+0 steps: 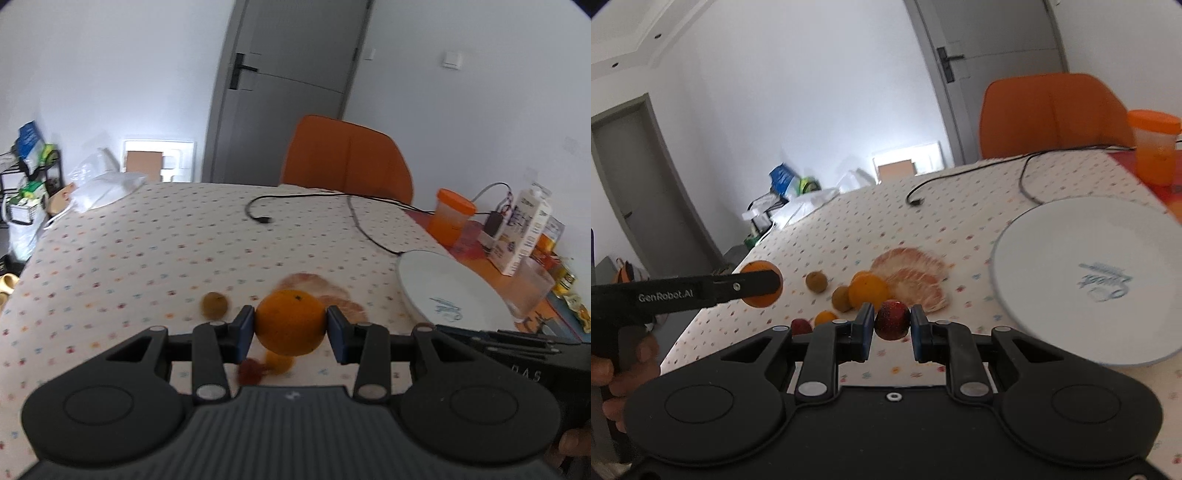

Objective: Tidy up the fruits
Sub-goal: 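Carry both fruits over the white plate and open both grippers, then withdraw both grippers from the plate back toward the fruit pile, then grasp a red plum with the left gripper while the right gripper grasps a small tangerine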

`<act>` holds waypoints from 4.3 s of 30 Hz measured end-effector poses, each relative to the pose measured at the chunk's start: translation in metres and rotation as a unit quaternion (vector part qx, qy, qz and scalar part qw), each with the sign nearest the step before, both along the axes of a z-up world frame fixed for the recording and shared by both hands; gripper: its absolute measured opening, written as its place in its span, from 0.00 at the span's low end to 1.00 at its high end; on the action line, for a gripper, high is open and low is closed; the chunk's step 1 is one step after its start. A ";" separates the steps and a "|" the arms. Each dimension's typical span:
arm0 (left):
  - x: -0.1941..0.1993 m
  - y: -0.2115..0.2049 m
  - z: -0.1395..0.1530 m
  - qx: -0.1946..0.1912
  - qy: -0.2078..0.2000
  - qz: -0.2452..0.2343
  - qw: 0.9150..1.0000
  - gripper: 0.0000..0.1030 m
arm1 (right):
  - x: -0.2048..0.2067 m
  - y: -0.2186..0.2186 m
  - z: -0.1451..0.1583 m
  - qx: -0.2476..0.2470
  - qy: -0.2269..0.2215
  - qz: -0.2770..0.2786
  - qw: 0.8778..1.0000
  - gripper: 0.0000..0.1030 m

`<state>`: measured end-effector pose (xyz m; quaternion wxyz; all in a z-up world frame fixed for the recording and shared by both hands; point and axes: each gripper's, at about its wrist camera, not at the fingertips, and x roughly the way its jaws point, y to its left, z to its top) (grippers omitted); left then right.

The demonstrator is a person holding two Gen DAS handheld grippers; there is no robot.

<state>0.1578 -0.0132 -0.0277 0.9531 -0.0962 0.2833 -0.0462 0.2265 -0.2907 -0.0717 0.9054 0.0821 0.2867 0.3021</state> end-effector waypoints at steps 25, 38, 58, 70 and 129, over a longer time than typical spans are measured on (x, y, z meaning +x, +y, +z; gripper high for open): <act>0.042 -0.120 -0.008 -0.018 0.005 -0.117 0.993 0.39 | -0.006 -0.109 -0.008 -0.013 -0.006 -0.131 0.991 0.19; 0.068 -0.159 -0.021 0.000 0.030 -0.137 0.990 0.39 | 0.003 -0.128 -0.014 0.000 -0.004 -0.146 0.989 0.19; 0.060 -0.126 -0.011 -0.005 0.028 -0.085 0.996 0.48 | -0.005 -0.121 -0.018 0.001 0.004 -0.142 0.990 0.25; 0.031 -0.085 -0.007 0.003 0.025 -0.047 0.999 0.76 | -0.017 -0.102 -0.012 0.002 -0.008 -0.137 0.991 0.56; 0.011 0.029 -0.057 -0.037 0.057 0.049 0.996 0.18 | -0.008 0.035 -0.014 -0.027 0.006 0.019 0.999 0.55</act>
